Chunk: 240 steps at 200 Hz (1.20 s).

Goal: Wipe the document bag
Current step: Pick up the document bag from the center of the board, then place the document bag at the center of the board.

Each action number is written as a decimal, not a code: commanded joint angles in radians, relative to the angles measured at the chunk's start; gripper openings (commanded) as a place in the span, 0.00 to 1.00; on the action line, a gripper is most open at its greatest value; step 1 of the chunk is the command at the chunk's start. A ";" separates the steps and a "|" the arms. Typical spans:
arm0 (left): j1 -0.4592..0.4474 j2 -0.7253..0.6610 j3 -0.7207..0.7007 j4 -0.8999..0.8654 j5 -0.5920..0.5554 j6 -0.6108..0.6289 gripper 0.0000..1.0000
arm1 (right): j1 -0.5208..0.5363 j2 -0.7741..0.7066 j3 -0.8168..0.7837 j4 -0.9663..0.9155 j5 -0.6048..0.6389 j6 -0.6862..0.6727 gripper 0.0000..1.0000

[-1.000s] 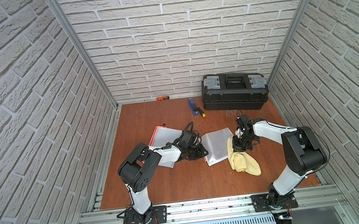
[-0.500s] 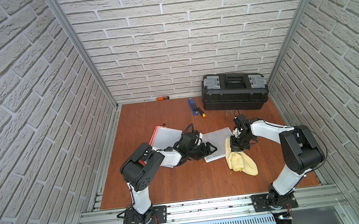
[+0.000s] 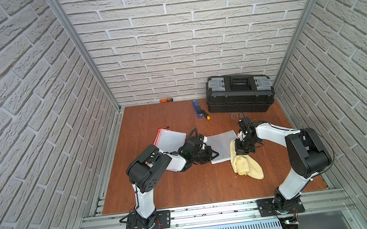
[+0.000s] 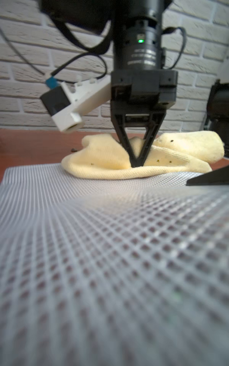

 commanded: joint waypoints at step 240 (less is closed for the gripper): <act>0.861 -0.566 0.014 -0.818 -0.641 0.413 0.00 | 0.007 -0.258 0.120 -0.136 -0.003 -0.008 0.02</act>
